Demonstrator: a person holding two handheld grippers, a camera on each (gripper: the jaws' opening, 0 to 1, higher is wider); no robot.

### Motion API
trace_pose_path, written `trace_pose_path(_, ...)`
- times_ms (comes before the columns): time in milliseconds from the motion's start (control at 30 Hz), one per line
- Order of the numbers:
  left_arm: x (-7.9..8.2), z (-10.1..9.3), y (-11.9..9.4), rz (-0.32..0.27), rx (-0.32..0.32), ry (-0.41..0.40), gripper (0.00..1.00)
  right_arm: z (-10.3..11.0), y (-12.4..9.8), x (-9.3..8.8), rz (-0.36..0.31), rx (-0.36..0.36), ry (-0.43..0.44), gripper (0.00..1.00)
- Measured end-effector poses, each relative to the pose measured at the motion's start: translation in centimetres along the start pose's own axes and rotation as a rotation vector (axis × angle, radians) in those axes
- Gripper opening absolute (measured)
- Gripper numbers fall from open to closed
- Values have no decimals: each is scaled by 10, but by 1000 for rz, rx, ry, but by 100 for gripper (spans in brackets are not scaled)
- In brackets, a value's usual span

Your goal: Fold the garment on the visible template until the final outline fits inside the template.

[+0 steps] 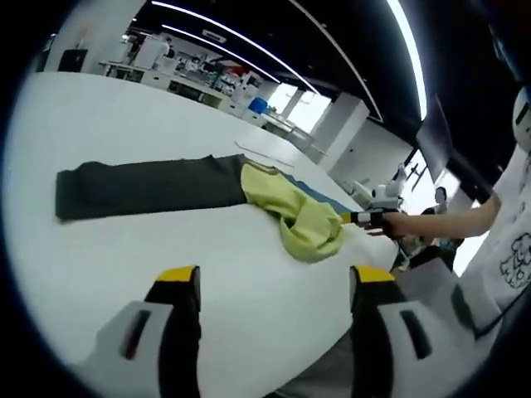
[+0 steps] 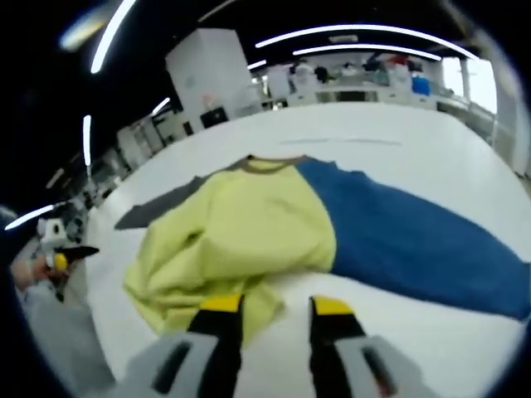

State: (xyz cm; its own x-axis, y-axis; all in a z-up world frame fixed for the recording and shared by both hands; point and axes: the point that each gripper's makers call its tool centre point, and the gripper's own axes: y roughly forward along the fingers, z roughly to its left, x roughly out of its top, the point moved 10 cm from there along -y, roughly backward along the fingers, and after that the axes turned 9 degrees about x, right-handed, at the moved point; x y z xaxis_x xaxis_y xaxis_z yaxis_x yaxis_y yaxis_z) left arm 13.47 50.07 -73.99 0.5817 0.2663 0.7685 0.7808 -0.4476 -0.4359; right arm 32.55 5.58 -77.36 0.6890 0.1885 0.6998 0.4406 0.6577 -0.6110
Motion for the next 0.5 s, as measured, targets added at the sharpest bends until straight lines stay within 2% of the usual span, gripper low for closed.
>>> trace_pose_path(133, -1, 1, -2, -15, 7, -17, 70, 3, 4, -1, 3, 0, 11, 21)
trace_pose_path(233, -4, 2, -1, -13, 10, -24, 70, 4, 5, -2, 21, 24, 49, 11)
trace_pose_path(333, -6, 1, 0, -11, 13, -29, 69, 3, 4, -4, 43, 11, 69, 0)
trace_pose_path(500, -7, 1, 7, -13, 9, -36, 67, 9, -9, -7, 18, 10, 110, 0)
